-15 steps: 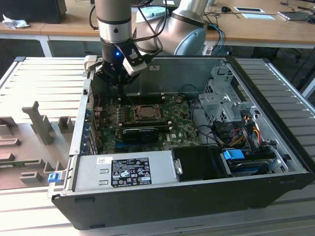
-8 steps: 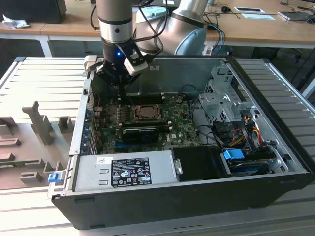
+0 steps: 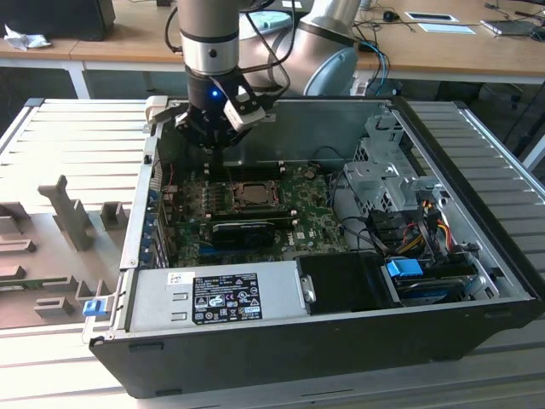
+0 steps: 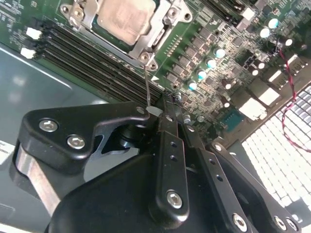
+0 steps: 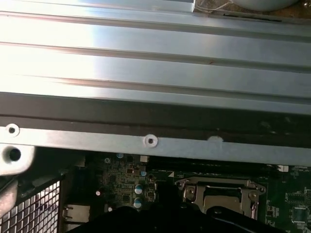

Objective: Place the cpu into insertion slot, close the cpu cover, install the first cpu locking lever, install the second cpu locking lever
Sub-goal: 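Install the first cpu locking lever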

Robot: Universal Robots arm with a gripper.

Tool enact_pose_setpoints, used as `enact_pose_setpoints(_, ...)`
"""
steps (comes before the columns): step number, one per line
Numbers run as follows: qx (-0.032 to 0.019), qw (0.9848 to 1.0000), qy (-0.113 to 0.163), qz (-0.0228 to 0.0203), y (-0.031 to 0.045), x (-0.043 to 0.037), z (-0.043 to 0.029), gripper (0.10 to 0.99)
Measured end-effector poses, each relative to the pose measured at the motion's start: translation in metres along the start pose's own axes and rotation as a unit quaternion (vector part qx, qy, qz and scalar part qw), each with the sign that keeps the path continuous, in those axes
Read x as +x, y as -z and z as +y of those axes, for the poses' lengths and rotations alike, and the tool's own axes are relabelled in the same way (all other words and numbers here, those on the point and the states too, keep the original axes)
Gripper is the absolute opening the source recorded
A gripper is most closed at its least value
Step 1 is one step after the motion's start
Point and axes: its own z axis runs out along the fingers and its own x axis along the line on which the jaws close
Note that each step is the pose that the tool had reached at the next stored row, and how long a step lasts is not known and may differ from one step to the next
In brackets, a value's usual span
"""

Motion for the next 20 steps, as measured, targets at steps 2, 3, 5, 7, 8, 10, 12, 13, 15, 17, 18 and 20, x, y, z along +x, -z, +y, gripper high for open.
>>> enact_pose_setpoints(2,0.0,1.0,0.0,0.0,-0.0002,-0.0053,-0.0004,0.106)
enact_pose_setpoints(3,0.0,1.0,0.0,0.0,-0.0002,-0.0072,-0.0006,0.106)
enact_pose_setpoints(5,0.0,1.0,0.0,0.0,-0.0003,-0.0096,-0.0008,0.106)
enact_pose_setpoints(7,0.0,1.0,0.0,0.0,-0.0005,-0.0149,-0.0012,0.106)
enact_pose_setpoints(8,0.0001,1.0,0.0,0.0,-0.0006,-0.0164,-0.0013,0.106)
enact_pose_setpoints(10,0.0,1.0,0.0,0.0,-0.0007,-0.0195,-0.0015,0.106)
enact_pose_setpoints(12,0.0001,1.0,0.0,0.0,-0.0008,-0.0226,-0.0018,0.106)
enact_pose_setpoints(13,0.0,1.0,0.0,0.0,-0.0009,-0.0243,-0.0019,0.106)
enact_pose_setpoints(15,0.0001,1.0,0.0,0.0,-0.001,-0.0276,-0.0022,0.106)
enact_pose_setpoints(17,0.0001,1.0,0.0,0.0,-0.0011,-0.0313,-0.0025,0.106)
enact_pose_setpoints(18,0.0001,1.0,0.0,0.0,-0.0012,-0.0328,-0.0026,0.106)
enact_pose_setpoints(20,0.0,1.0,0.0,0.0,-0.0014,-0.0371,-0.0029,0.106)
